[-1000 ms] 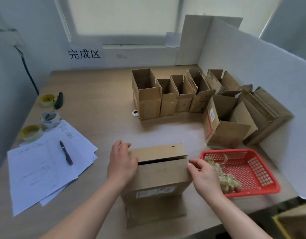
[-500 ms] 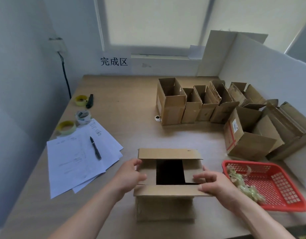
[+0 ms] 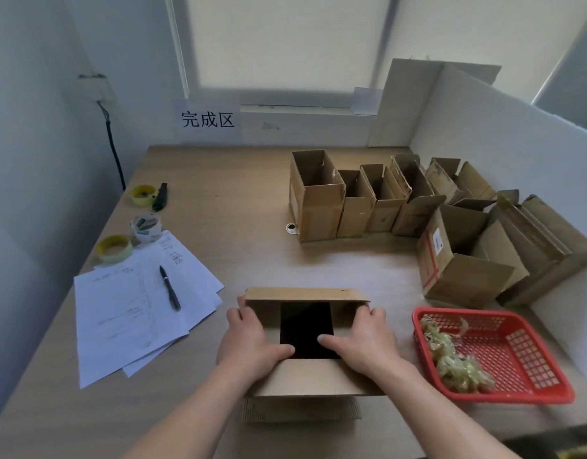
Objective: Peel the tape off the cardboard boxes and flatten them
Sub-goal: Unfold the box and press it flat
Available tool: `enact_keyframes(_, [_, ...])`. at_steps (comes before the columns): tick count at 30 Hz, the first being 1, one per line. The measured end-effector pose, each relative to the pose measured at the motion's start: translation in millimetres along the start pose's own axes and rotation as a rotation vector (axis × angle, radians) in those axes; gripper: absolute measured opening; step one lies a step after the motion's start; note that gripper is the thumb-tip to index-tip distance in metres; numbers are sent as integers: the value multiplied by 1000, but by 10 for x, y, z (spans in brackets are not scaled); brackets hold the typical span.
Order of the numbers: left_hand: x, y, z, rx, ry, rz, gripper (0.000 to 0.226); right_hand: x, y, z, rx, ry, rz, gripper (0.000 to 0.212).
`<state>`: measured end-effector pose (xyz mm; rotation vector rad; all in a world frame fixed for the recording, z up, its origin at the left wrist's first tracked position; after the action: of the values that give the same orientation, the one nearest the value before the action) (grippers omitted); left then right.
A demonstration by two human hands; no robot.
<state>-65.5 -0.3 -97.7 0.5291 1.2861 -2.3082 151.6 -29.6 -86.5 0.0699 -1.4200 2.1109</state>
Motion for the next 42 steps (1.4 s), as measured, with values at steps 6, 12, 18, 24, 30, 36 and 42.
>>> enact_keyframes(6, [41, -59, 44, 96, -57, 201, 124, -200, -98, -180, 103, -103, -277, 78])
enact_keyframes(12, [-148, -356, 151, 217, 112, 232, 101, -445, -485, -509, 230, -162, -1385, 36])
enact_keyframes(18, [-400, -616, 231, 228, 221, -77, 96, -534, -799, -755, 330, -240, -1767, 41])
enact_keyframes(24, [146, -40, 345, 297, 139, -222, 89, -1024, -299, -790, 311, 189, -1305, 16])
enact_keyframes(30, [694, 925, 444, 314, -31, -164, 69, -1330, 434, -604, 295, 91, -319, 30])
enact_keyframes(36, [641, 977, 224, 160, -42, -300, 66, -1171, 553, -647, 162, -170, 148, 79])
enact_keyframes(42, [479, 1122, -180, 205, -97, -395, 117, -650, 745, -908, 203, -532, 358, 74])
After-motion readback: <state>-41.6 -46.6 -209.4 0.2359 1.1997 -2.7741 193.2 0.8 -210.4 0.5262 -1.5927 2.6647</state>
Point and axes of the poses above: each hand's wrist, its own z-axis away from the middle knuckle, its own y-axis out of the palm, x = y × z, the point moved 2 cm from there along -z, towards the middle knuckle, and after that the axes turned 11 degrees about x, right-handed, at the moved point
